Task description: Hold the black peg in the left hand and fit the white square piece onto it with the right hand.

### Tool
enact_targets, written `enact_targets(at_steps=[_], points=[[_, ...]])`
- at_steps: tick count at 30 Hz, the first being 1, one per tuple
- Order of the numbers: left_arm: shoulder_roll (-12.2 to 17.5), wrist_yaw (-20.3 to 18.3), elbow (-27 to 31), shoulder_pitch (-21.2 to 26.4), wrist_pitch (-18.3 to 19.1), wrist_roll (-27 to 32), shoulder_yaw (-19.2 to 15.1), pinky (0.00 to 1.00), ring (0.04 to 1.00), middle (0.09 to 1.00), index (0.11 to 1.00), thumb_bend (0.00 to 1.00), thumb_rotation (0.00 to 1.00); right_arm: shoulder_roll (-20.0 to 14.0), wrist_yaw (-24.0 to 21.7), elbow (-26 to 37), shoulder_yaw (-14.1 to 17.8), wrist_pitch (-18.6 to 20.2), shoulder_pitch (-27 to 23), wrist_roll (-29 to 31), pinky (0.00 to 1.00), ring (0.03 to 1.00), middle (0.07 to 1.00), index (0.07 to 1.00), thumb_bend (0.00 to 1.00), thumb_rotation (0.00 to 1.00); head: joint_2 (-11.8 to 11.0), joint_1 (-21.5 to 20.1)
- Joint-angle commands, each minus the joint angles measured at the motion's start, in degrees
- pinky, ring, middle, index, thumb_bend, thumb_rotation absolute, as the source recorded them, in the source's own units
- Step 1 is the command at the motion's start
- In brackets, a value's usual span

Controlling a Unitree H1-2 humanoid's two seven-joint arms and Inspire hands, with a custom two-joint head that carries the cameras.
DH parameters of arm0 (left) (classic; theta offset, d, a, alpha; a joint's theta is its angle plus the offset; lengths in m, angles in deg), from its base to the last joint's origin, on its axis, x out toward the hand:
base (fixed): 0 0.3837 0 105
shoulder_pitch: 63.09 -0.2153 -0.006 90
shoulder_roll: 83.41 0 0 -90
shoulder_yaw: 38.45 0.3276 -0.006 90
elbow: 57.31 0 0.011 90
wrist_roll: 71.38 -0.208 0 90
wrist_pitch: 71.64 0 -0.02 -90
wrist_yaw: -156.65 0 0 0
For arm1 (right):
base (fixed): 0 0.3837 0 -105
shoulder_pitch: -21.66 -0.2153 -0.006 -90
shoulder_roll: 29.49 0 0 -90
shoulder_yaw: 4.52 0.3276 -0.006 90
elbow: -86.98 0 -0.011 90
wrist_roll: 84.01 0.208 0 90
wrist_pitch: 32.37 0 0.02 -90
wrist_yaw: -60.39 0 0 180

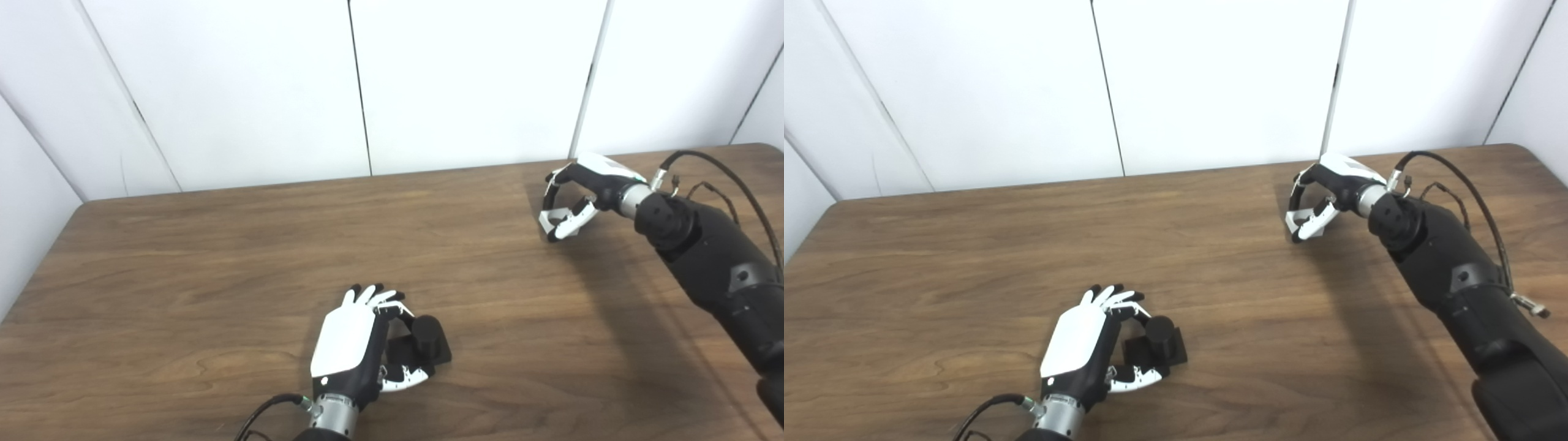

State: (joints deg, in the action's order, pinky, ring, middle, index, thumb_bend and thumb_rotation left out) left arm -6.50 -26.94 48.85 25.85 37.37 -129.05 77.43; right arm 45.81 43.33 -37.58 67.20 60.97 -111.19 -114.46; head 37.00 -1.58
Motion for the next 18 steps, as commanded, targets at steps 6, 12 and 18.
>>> enact_targets(at_steps=[6, 12, 18], points=[[0.14, -0.52, -0.50, 0.05, 0.16, -1.35, -0.06, 1.00, 0.939, 0.839, 0.485, 0.51, 0.08, -1.01, 1.27, 2.70, 1.28, -1.64, -2.20, 0.45, 0.92, 0.952, 0.877, 0.490, 0.52, 0.14, 0.10, 0.11], [-0.17, -0.36, -0.64, -0.04, 0.15, -0.88, -0.11, 1.00, 0.944, 0.840, 0.485, 0.51, 0.08, -1.14, 1.13, 3.31, 1.65, -1.43, -1.94, 0.68, 0.92, 0.952, 0.875, 0.490, 0.52, 0.14, 0.10, 0.05], [-0.25, -0.26, -0.84, 0.08, 0.08, -0.76, -0.12, 1.00, 0.946, 0.840, 0.486, 0.51, 0.08, -1.33, 0.94, 4.15, 1.75, -1.99, -1.72, 0.86, 0.92, 0.954, 0.876, 0.490, 0.52, 0.14, 0.09, 0.06]])
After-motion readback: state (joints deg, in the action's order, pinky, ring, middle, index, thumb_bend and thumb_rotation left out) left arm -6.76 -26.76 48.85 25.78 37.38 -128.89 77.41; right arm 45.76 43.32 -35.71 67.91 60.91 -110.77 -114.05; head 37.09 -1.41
